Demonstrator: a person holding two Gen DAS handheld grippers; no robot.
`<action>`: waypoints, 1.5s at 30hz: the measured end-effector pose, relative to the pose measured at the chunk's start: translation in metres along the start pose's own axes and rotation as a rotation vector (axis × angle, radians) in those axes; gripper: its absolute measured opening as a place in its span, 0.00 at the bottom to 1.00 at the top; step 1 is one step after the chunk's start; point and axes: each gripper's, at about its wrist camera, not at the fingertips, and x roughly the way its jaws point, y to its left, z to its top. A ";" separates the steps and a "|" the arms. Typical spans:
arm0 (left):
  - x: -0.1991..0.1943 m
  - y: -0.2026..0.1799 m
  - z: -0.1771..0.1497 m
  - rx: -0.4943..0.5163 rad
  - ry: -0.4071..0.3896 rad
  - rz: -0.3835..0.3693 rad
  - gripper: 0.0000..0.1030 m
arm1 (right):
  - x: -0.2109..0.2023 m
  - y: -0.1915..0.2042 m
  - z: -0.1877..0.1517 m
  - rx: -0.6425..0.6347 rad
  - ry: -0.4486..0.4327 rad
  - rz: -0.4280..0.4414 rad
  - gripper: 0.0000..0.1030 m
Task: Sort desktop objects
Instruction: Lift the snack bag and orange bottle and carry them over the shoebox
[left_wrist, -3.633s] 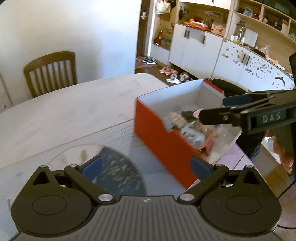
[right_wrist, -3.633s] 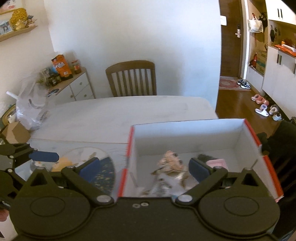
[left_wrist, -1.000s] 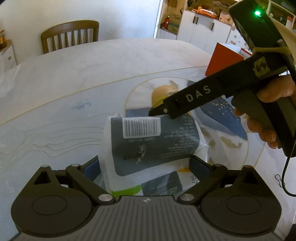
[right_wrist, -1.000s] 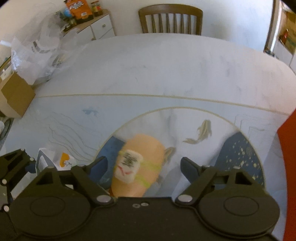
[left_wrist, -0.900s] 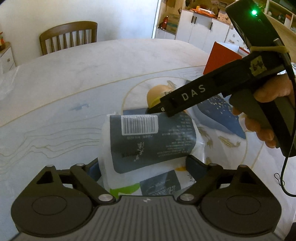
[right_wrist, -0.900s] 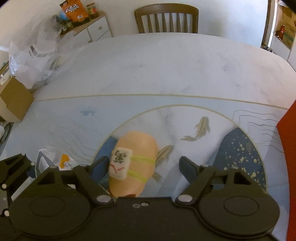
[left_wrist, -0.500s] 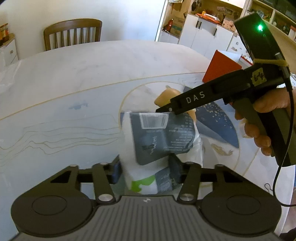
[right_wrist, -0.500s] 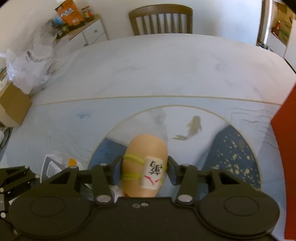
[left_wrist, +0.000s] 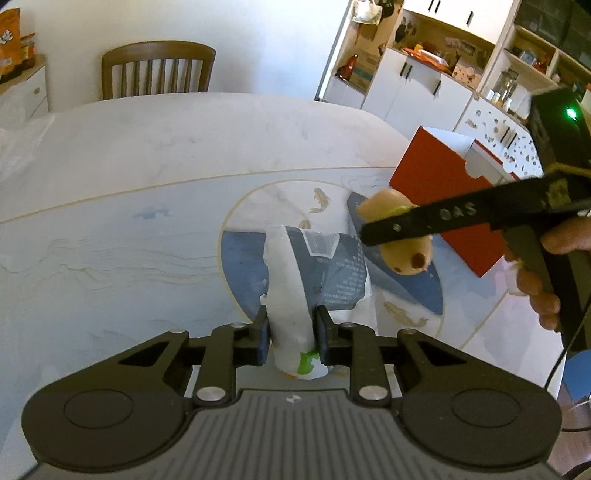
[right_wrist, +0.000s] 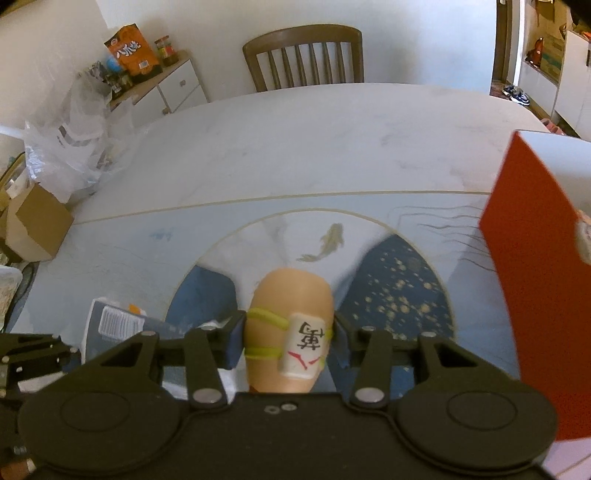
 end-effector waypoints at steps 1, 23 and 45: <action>-0.001 -0.002 0.000 -0.002 -0.004 0.004 0.21 | -0.004 -0.001 -0.002 -0.002 -0.001 0.002 0.45; -0.041 -0.069 0.010 -0.029 -0.123 -0.002 0.20 | -0.094 -0.047 -0.037 -0.023 -0.031 0.029 0.45; -0.053 -0.140 0.044 0.011 -0.228 -0.053 0.20 | -0.157 -0.113 -0.031 -0.009 -0.133 -0.010 0.45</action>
